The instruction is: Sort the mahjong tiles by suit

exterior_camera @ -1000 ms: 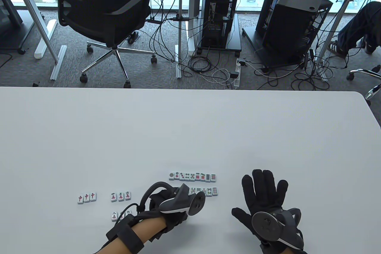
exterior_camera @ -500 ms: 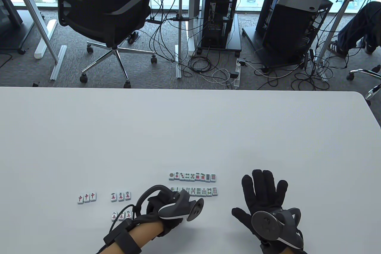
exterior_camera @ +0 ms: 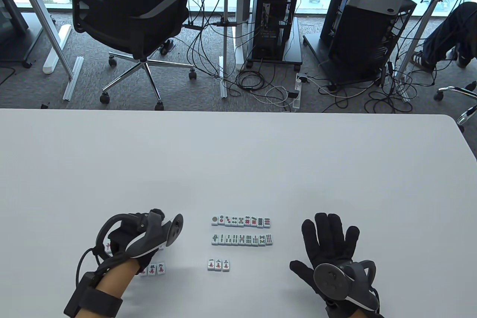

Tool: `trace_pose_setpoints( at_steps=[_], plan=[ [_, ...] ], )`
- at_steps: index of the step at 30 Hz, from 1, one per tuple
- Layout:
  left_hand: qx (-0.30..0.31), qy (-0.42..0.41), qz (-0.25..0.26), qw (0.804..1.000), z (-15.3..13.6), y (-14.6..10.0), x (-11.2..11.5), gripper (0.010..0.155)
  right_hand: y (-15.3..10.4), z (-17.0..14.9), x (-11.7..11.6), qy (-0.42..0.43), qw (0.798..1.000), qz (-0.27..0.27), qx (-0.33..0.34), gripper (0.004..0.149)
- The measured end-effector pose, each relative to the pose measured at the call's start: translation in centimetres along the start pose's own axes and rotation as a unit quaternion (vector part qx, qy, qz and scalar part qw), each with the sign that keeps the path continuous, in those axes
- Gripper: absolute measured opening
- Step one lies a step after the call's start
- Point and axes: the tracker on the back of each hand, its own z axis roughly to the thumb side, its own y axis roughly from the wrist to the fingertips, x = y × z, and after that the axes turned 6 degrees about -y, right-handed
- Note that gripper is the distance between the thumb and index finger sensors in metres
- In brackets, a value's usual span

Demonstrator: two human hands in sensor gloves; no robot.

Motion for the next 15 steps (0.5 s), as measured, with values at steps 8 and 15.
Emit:
trace_pose_setpoints(
  at_steps=[8,15],
  plan=[
    [-0.007,-0.023,-0.086,0.996,-0.6,0.3,4.2,0.065,0.1,0.1,-0.3,-0.005,1.0,0.009,-0.003,0.092],
    [-0.016,-0.055,-0.108,0.992,-1.0,0.8,5.9,0.061,0.1,0.1,-0.3,-0.005,1.0,0.015,-0.005,0.092]
  ],
)
